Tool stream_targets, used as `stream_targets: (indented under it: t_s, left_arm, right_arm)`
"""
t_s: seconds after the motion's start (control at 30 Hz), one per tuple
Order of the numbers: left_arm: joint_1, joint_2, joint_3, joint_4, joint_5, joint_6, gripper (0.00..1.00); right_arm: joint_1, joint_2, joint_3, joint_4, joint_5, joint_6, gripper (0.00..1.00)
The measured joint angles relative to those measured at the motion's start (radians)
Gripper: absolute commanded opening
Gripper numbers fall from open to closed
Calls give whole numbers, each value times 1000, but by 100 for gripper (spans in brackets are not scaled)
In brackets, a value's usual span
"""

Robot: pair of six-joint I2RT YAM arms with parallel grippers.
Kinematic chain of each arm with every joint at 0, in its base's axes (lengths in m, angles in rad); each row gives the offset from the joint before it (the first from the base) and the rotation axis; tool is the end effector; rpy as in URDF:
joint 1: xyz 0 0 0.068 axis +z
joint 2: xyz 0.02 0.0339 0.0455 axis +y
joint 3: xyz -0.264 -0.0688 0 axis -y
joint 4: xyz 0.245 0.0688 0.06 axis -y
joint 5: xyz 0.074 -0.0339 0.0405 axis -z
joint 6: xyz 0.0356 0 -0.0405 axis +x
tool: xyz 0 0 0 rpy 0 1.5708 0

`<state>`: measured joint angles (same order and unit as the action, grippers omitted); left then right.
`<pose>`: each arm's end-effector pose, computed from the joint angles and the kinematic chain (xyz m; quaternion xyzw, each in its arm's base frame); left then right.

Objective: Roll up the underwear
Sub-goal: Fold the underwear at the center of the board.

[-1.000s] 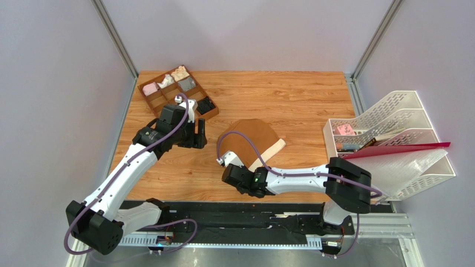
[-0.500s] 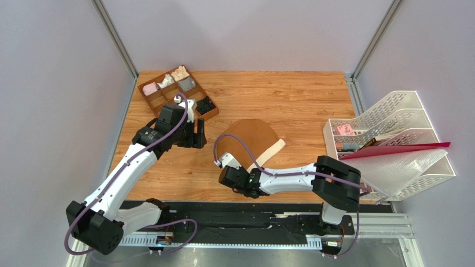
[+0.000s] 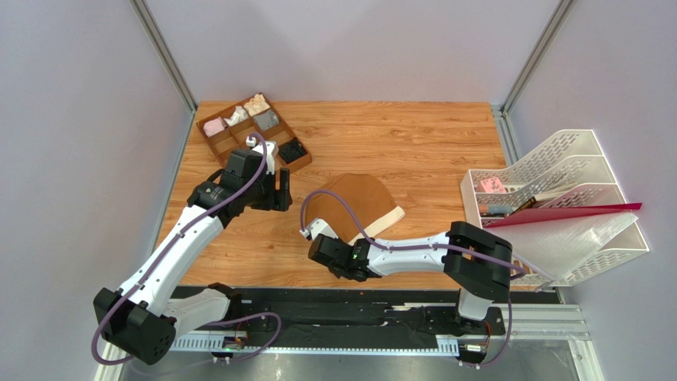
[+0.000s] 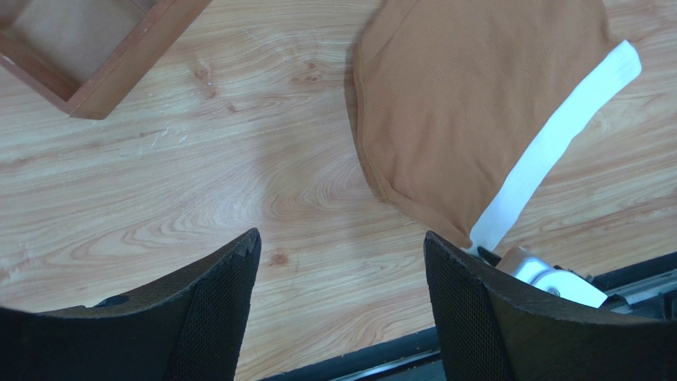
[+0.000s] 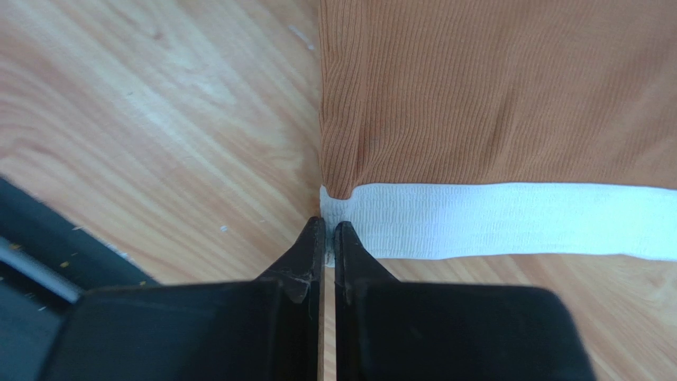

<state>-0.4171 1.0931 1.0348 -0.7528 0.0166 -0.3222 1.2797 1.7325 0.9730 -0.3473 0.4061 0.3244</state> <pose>0.2029 -0.0906 0.3141 0.0471 0.9275 -0.1411 0.3429 0.1080 0.3114 0.1534 -0.3970 0.8678 0.0254 0.2976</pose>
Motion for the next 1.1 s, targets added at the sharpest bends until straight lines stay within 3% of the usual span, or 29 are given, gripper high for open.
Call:
stream_targets:
  t_s: [0.2, 0.43, 0.63, 1.1]
  left_arm:
    - [3, -37, 0, -8, -63, 3, 80]
    - [5, -82, 0, -7, -93, 3, 78]
    - [-5, -66, 1, -8, -91, -5, 77]
    - [-155, 5, 15, -1, -112, -60, 77]
  right_arm:
    - [8, -27, 34, -40, -104, 38, 0]
    - [-18, -81, 83, -93, -115, 80, 0]
    - [-128, -121, 84, -126, -120, 100, 0]
    - [-315, -203, -29, -127, -138, 124, 0]
